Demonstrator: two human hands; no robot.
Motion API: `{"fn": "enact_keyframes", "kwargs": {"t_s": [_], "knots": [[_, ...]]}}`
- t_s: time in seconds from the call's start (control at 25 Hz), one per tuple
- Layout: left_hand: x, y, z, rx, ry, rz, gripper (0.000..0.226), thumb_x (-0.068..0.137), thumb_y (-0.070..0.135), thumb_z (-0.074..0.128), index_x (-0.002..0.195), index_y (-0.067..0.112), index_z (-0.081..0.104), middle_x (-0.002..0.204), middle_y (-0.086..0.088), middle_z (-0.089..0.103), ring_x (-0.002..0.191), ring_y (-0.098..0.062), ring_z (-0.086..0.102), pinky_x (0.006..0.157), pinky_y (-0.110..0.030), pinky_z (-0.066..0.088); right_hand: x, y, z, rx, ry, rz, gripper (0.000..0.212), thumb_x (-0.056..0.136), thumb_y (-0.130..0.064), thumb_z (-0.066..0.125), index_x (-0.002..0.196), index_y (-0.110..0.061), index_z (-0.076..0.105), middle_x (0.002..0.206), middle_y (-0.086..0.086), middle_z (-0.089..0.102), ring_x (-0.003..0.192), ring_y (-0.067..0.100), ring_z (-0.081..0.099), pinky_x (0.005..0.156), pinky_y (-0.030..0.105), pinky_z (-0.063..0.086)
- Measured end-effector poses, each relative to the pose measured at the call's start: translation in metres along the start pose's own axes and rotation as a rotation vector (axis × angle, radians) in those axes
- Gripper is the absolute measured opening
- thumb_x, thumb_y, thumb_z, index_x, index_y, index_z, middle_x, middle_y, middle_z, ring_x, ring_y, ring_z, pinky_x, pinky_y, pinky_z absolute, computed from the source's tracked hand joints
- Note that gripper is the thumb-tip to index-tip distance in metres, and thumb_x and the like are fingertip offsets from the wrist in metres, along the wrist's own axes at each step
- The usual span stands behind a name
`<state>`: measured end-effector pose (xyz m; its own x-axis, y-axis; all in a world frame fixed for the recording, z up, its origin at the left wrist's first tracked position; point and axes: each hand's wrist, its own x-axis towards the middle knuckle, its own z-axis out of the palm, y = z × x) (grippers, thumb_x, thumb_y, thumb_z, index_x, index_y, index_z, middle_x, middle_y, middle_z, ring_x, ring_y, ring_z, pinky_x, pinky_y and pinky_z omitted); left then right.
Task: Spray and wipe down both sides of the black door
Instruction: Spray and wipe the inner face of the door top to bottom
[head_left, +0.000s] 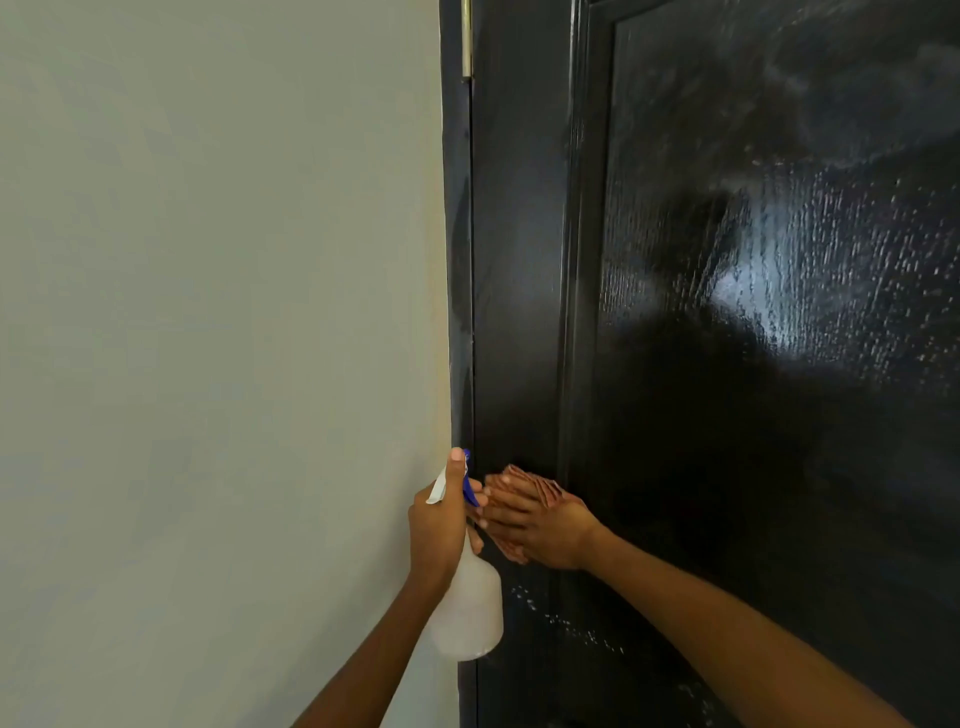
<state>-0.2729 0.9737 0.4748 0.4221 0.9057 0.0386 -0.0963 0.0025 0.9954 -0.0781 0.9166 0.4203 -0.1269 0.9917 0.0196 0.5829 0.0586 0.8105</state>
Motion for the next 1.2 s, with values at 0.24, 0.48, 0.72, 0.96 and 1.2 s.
{"fn": "enact_keyframes", "kwargs": {"t_s": [0.24,0.48,0.72,0.96,1.2], "knots": [[-0.012,-0.018,0.01,-0.028,-0.091,0.01,0.074,0.074,0.073,0.047,0.098,0.007,0.07,0.091,-0.012,0.074,0.07,-0.034,0.069,0.051,-0.031,0.054,-0.077,0.051,-0.005,0.037,0.249,0.315,0.079,0.103,-0.046,0.055,0.164,-0.025,0.01,0.172,0.007,0.004,0.158,0.037,-0.004,0.124,0.063,-0.004],[-0.017,-0.028,0.026,-0.048,-0.138,-0.033,0.057,0.095,0.054,0.048,0.106,0.002,0.068,0.105,-0.02,0.072,0.066,-0.024,0.067,0.043,-0.024,0.053,-0.067,0.158,-0.093,0.084,0.584,0.886,0.067,0.109,-0.049,0.029,0.166,-0.018,0.013,0.173,0.002,0.008,0.159,0.033,0.004,0.125,0.06,-0.002],[-0.032,-0.056,0.019,-0.037,-0.133,-0.078,0.062,0.1,0.05,0.044,0.118,-0.005,0.065,0.11,-0.024,0.07,0.061,-0.02,0.065,0.043,-0.021,0.052,-0.069,0.078,-0.036,0.114,0.502,0.745,0.066,0.109,-0.043,0.034,0.164,-0.011,0.016,0.173,0.009,0.006,0.159,0.035,0.0,0.124,0.06,-0.008],[-0.027,-0.134,0.018,-0.008,-0.078,-0.075,0.079,0.078,0.066,0.045,0.115,0.0,0.067,0.106,-0.019,0.072,0.063,-0.021,0.064,0.044,-0.02,0.051,-0.089,-0.029,0.055,0.043,0.392,0.549,0.071,0.107,-0.05,0.036,0.166,-0.018,0.01,0.173,0.007,0.002,0.159,0.031,-0.009,0.125,0.056,-0.013],[-0.005,-0.201,0.016,0.042,-0.069,0.089,0.072,0.081,0.072,0.04,0.099,0.01,0.071,0.091,-0.011,0.075,0.063,-0.033,0.065,0.049,-0.029,0.054,-0.076,-0.043,0.068,-0.053,0.545,0.685,0.066,0.109,-0.05,0.028,0.166,-0.019,0.015,0.173,0.005,0.01,0.159,0.032,0.002,0.126,0.058,-0.004]]}}
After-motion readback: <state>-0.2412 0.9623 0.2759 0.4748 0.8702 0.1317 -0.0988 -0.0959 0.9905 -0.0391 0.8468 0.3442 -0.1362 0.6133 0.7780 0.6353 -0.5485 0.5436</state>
